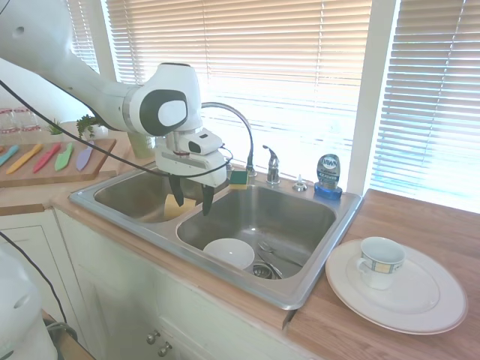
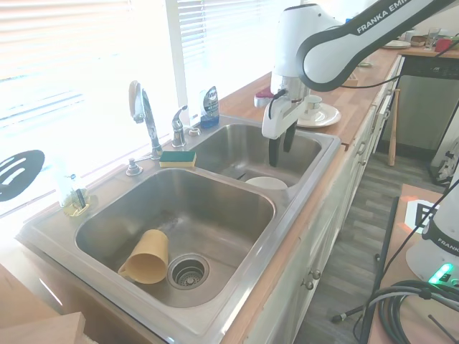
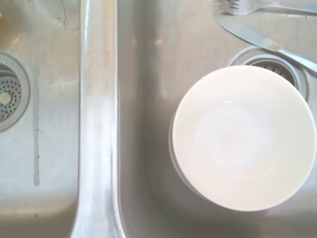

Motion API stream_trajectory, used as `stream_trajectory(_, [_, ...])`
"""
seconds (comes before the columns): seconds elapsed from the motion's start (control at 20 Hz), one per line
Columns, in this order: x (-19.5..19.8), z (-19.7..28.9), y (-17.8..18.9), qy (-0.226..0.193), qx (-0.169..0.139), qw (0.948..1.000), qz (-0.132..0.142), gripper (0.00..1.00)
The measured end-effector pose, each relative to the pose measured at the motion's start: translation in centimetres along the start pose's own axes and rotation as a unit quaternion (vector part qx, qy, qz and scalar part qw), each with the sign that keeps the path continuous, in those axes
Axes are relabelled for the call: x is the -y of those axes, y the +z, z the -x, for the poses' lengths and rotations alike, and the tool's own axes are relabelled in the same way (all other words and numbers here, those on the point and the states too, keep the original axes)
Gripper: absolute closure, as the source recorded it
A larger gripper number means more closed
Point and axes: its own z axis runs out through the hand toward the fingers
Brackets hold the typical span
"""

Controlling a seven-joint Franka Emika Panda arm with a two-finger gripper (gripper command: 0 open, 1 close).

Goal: Turn off the faucet

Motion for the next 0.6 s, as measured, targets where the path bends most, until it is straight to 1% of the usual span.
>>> stream_trajectory(0.2, [-0.02,-0.02,0.04,0.013,0.0,0.9999,0.0,0.0])
stream_trajectory(0.25, [-0.02,-0.08,0.01,0.017,-0.001,0.9999,-0.001,1.0])
stream_trajectory(0.4, [-0.2,-0.41,-0.02,0.028,-0.003,0.9996,-0.004,1.0])
stream_trajectory(0.6, [-0.34,-0.58,0.05,0.032,-0.002,0.9995,-0.003,1.0])
